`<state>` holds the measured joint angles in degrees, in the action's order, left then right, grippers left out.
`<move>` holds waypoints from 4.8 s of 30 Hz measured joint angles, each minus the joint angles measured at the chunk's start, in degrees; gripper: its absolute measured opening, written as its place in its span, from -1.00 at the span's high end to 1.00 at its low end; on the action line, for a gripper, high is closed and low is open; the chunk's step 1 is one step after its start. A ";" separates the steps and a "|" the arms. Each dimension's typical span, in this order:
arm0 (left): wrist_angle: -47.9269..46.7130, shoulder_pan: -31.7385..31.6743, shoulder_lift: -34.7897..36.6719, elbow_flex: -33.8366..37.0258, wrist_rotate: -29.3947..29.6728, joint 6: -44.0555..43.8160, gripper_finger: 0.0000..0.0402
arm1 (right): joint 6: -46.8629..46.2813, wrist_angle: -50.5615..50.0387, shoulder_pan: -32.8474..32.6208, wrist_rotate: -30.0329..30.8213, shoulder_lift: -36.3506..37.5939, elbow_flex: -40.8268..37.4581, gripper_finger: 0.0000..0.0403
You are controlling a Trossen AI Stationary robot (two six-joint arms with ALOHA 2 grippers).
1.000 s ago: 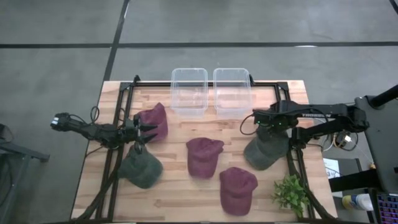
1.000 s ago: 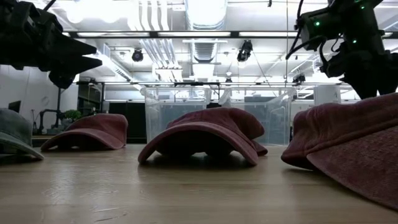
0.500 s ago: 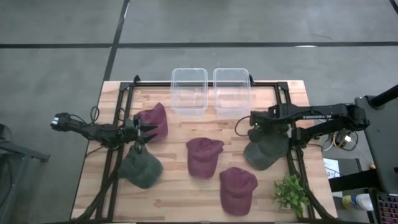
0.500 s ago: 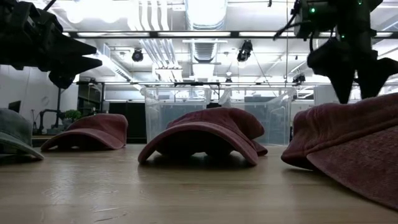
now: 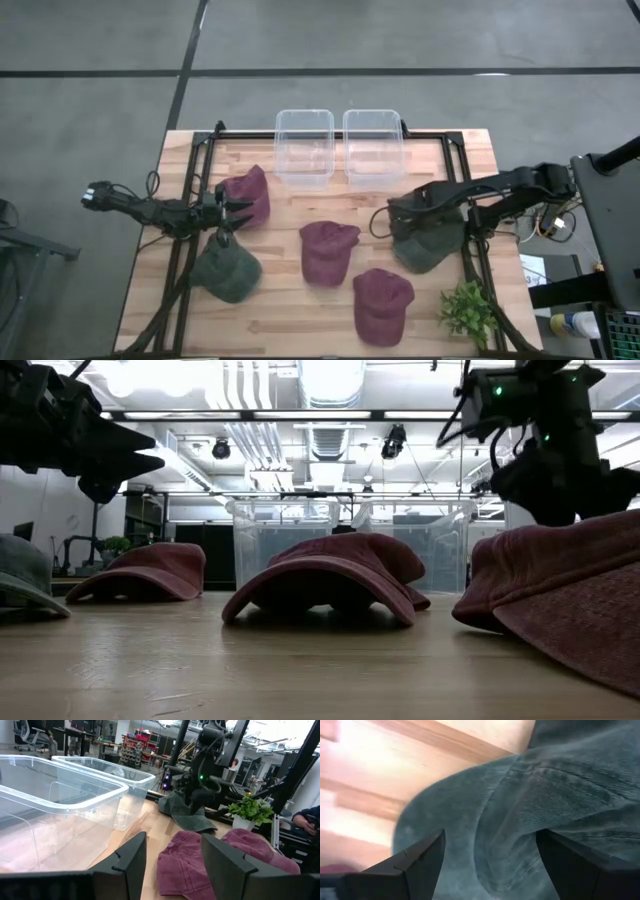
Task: Pick & Place hat
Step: Put the right black cap into the right transparent bin
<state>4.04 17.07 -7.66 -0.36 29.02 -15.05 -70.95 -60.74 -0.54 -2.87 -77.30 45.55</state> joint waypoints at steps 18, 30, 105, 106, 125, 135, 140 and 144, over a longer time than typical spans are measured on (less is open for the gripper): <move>-0.51 -0.01 0.00 0.00 0.00 -0.07 0.10 | -0.73 2.43 -0.02 0.47 -11.07 0.37 0.00; -0.56 0.00 0.00 0.00 0.00 0.00 0.10 | -2.53 2.43 -0.08 3.72 -4.59 0.08 0.69; 0.45 -0.01 -0.07 0.00 0.02 0.07 0.10 | 72.71 -12.44 18.67 27.17 -20.45 73.91 0.96; 0.45 -0.01 -0.07 0.00 0.02 0.08 0.10 | 72.98 -12.43 18.98 27.32 -20.85 73.14 0.96; 0.34 0.00 -0.07 0.00 0.02 -0.22 0.10 | 76.87 1.08 20.82 35.55 -20.41 48.11 0.96; 0.36 -0.01 -0.07 0.00 0.02 -0.37 0.10 | 74.79 3.03 21.33 34.29 -20.28 43.17 0.96; 0.36 0.00 -0.07 0.00 0.02 -0.42 0.10 | 74.33 3.93 21.38 33.29 -20.28 40.99 0.96; 0.38 0.01 -0.07 0.00 0.02 -0.42 0.10 | 74.33 6.40 21.58 30.90 -20.30 38.24 0.96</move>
<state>4.43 17.08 -7.73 -0.36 29.04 -15.46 3.38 -54.33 21.05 28.03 -97.60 83.79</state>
